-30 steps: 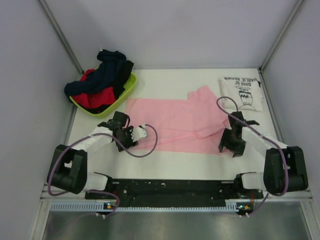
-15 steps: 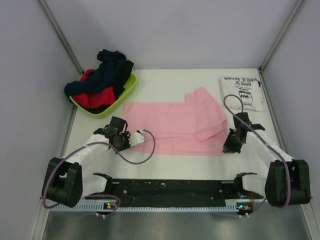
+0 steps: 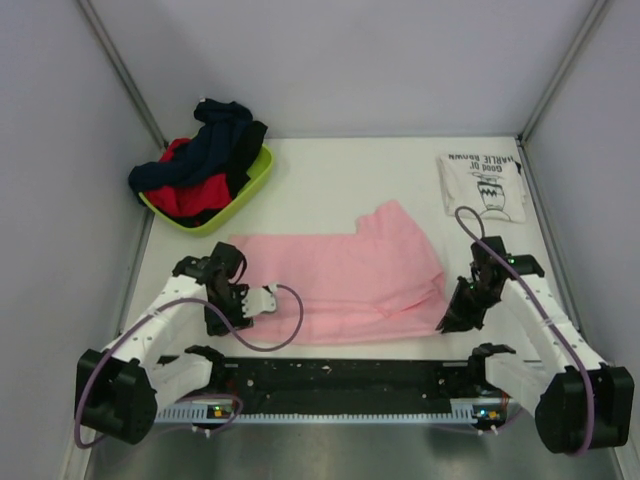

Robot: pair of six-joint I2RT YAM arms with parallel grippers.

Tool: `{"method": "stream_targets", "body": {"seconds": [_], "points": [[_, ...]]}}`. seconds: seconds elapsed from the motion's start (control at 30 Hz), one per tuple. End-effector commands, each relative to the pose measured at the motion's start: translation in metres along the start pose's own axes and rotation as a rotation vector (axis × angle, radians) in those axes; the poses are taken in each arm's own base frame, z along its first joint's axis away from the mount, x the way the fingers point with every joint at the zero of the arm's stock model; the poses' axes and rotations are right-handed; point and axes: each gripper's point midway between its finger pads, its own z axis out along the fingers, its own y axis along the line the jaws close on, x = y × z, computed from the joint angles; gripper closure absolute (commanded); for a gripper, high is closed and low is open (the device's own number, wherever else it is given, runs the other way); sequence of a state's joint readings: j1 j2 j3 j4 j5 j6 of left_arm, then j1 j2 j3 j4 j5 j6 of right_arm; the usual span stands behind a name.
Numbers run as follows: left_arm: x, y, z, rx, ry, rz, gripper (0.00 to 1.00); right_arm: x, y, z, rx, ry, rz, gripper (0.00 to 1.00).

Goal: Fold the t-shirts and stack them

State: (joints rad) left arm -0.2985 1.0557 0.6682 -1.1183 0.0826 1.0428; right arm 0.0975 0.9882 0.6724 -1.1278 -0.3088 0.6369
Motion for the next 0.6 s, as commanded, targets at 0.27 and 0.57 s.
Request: {"method": "stream_targets", "body": {"seconds": [0.27,0.57], "points": [[-0.01,0.099,-0.075,-0.337,0.074,-0.08,0.01,-0.073,0.044,-0.123,0.069,-0.367,-0.233,0.3],[-0.091,0.221,-0.077,-0.398,-0.236,-0.375,0.38,-0.228,0.191,-0.098,-0.094,-0.612,-0.585,0.3]]}}
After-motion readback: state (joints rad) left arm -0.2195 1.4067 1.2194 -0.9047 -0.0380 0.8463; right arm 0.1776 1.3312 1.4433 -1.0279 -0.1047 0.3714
